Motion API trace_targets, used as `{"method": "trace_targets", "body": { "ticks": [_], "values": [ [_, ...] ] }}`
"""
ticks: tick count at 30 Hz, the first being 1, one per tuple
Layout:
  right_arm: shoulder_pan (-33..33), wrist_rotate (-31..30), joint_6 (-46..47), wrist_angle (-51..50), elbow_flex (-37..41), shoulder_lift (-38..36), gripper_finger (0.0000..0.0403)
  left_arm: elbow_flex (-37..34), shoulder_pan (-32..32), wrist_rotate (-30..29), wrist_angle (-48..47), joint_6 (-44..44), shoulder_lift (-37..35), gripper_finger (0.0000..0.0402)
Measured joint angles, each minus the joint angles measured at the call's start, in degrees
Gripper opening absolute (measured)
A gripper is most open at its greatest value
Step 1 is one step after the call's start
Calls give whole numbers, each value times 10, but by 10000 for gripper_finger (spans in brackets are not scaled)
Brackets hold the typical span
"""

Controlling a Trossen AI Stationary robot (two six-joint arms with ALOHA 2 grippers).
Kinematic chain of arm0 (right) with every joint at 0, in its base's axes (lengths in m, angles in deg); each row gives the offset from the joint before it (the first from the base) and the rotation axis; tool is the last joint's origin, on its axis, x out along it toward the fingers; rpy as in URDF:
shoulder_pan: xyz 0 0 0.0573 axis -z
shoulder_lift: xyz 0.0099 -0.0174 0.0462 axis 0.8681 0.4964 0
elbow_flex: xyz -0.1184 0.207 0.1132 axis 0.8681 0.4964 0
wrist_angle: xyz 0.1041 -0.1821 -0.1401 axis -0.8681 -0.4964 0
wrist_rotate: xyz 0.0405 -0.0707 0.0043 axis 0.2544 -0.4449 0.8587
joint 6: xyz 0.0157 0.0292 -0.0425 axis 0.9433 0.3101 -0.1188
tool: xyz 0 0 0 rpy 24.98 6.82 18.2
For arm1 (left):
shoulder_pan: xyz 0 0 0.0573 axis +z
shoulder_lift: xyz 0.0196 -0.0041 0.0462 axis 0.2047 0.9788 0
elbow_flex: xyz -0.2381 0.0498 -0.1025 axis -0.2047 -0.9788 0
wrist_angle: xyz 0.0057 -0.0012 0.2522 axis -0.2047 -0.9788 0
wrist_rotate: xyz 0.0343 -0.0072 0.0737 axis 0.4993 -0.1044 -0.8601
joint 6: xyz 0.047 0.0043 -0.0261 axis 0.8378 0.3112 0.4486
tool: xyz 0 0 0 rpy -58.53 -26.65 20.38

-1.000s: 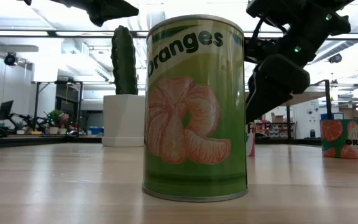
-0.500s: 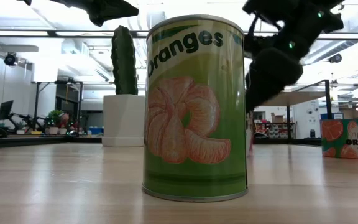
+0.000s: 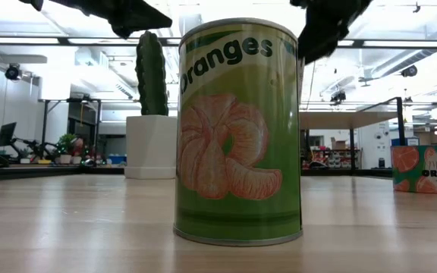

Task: Pick and place cans onto a shelf
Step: Put the canned mixed fruits on the shelf

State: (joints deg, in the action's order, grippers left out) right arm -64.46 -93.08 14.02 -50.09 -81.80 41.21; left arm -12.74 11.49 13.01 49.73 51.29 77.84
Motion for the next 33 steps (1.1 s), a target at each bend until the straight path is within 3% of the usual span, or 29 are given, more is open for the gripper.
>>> {"method": "trace_targets", "body": {
  "ticks": [11,21,33],
  "values": [
    [135,2,-83,-104,-56,-52,273,0,0,0,12,-1,19,1],
    [262,81,-144,-109,-49,-45,273,0,0,0,14,-1,18,1],
    [299,92,-171,-103,-53,-27,286,0,0,0,14,-1,17,1]
  ]
}}
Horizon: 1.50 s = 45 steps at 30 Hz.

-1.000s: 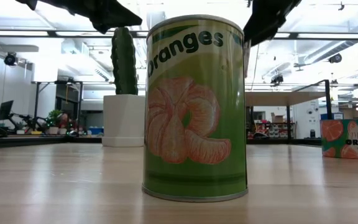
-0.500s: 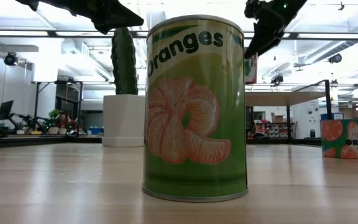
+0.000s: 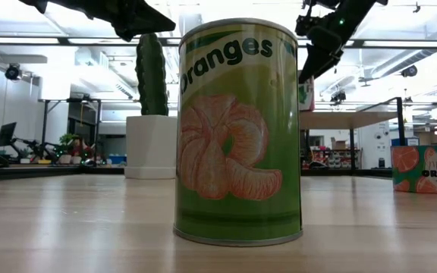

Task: Pick and place cans onto a shelf
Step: Put the canned mixed fruits on the shelf

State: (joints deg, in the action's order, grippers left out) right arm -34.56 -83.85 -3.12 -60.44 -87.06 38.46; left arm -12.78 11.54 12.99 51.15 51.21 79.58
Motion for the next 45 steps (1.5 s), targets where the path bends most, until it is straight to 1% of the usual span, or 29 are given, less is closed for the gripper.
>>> {"method": "trace_targets", "body": {
  "ticks": [8,15,24,26,28,29,31,36,39,40,41,45],
  "values": [
    [15,-3,-7,14,2,0,324,0,0,0,0,0,0,1],
    [21,-3,-21,22,-3,0,325,0,0,0,0,0,0,1],
    [21,-2,-20,-3,-57,-9,324,0,0,0,0,0,0,1],
    [21,-1,-24,-5,-60,-8,318,0,0,0,0,0,0,1],
    [21,0,-30,-6,-59,-5,294,0,0,0,0,0,0,1],
    [21,0,-30,-6,-59,-2,276,0,0,0,0,0,0,1],
    [21,-1,-30,-7,-56,4,230,0,0,0,0,0,0,1],
    [21,-3,-30,-6,-55,24,100,0,0,0,0,0,0,1],
    [21,-3,-35,-7,-55,35,35,0,0,0,0,0,0,1],
    [21,-3,-38,-9,-55,38,21,0,0,0,0,0,0,1],
    [21,-3,-41,-10,-55,39,17,0,0,0,0,0,0,1],
    [21,-10,-43,-24,-55,45,13,0,0,0,0,0,0,1]
  ]
}}
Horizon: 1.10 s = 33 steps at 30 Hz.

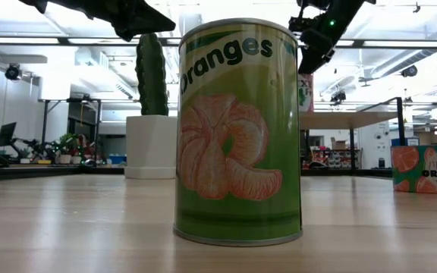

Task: Pick and place cans onto a shelf
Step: Put the canned mixed fruits on the shelf

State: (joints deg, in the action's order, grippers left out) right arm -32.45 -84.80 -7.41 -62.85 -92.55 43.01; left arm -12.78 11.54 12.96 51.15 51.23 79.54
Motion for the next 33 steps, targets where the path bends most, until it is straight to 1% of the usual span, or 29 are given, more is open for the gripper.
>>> {"method": "trace_targets", "body": {
  "ticks": [8,16,20,26,33],
  "values": [
    [0,-69,-1,-66,0,-10,9,0,0,0,0,0,0,1],
    [1,-109,-16,-131,-1,-23,9,0,0,0,0,0,0,1],
    [3,-136,-8,-169,-1,-31,9,0,0,0,0,0,0,1],
    [4,-146,6,-202,-1,-44,9,0,0,0,0,0,0,1],
    [4,-143,6,-196,1,-66,9,0,0,0,0,0,0,1]
  ]
}}
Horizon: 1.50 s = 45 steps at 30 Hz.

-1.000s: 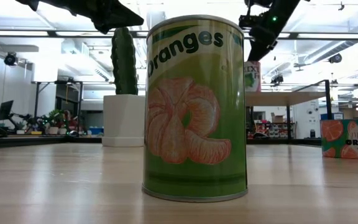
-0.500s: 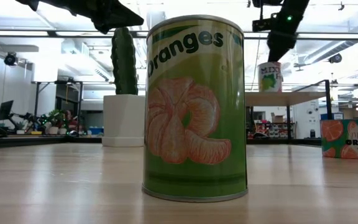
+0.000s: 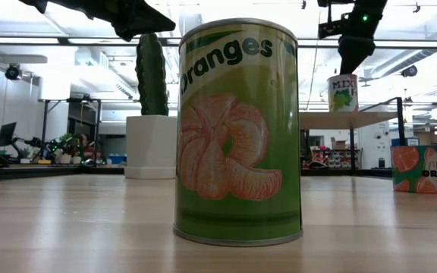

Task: Pick and place cans onto a shelf
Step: Put the canned mixed fruits on the shelf, then put the canned mandarin oranges on the shelf

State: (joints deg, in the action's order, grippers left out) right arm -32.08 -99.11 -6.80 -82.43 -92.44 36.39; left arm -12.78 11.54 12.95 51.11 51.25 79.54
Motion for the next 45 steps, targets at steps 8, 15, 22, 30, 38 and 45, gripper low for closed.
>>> {"method": "trace_targets", "body": {
  "ticks": [8,15,22,30,38,45],
  "values": [
    [-7,14,28,19,-43,-30,9,0,0,0,0,0,0,1],
    [-67,107,103,47,-65,-55,9,0,0,0,0,-1,0,1],
    [-184,125,190,63,-50,-58,9,0,0,0,0,-7,0,1],
    [-329,121,341,62,-11,-51,9,0,0,0,0,-7,0,1],
    [-422,125,525,59,93,-51,9,0,0,0,0,-3,0,1],
    [-435,166,656,40,202,-51,9,0,0,0,-2,-2,0,1]
  ]
}}
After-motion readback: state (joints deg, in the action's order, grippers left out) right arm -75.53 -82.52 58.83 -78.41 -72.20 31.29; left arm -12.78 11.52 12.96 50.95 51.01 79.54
